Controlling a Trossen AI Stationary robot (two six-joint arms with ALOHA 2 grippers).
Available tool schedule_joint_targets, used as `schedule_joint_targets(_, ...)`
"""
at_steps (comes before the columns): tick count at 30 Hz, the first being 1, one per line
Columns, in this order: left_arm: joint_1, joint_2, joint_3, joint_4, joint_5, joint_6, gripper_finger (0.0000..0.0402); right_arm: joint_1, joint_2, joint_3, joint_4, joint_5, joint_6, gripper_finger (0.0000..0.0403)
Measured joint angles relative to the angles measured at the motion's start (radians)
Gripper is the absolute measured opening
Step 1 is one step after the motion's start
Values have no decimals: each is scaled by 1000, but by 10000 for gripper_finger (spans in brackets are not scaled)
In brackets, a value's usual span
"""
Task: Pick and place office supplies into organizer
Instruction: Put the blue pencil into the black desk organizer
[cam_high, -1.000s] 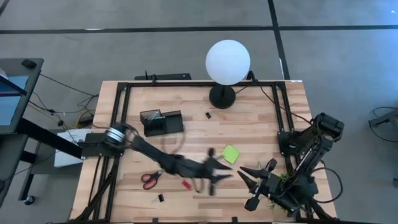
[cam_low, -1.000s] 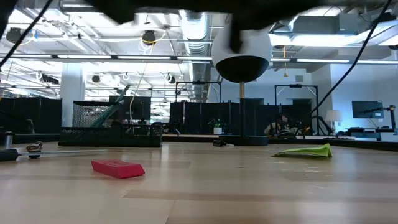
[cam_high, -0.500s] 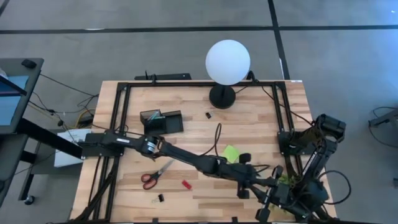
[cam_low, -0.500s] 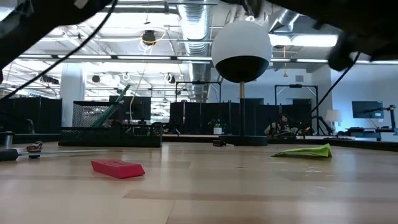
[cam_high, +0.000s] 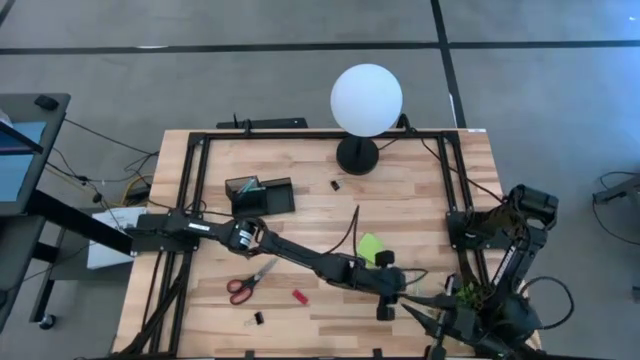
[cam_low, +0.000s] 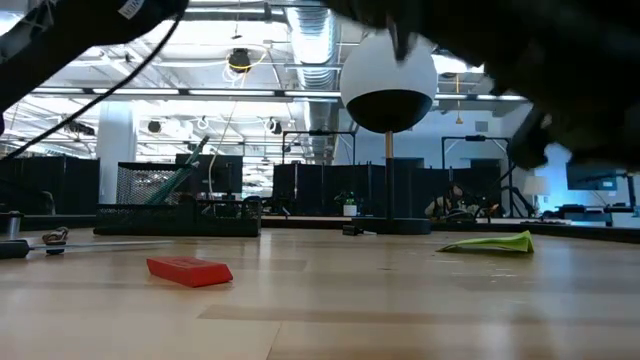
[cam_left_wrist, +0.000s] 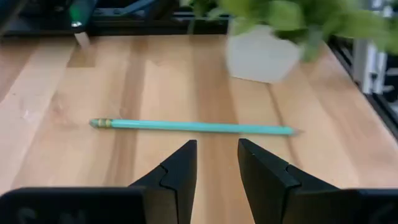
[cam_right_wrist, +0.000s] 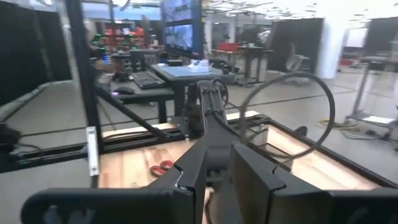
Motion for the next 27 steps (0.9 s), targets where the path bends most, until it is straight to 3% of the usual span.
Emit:
schedule_joint_targets(6, -35, -79, 13, -333, -50, -62, 112, 82, -112, 0, 229, -1, -181, 61)
schedule_joint_targets(12, -109, -231, 12, -508, -297, -58, 112, 56, -177, 0, 224, 0, -263, 55)
schedule_joint_targets(18, -213, -385, 12, -649, -548, -42, 112, -42, -184, -2, 208, -13, -287, 55)
schedule_joint_targets(20, -249, -443, 12, -691, -628, -38, 112, -89, -184, -2, 192, -125, -331, 55)
schedule_joint_targets(21, -267, -470, 12, -712, -669, -39, 112, -110, -184, -2, 184, -232, -371, 55)
schedule_joint_targets(25, -339, -557, 13, -784, -830, -69, 112, -177, -184, 4, 141, -821, -523, 55)
schedule_joint_targets(27, -375, -594, 13, -817, -894, -89, 112, -203, -189, 36, 88, -1006, -514, 55)
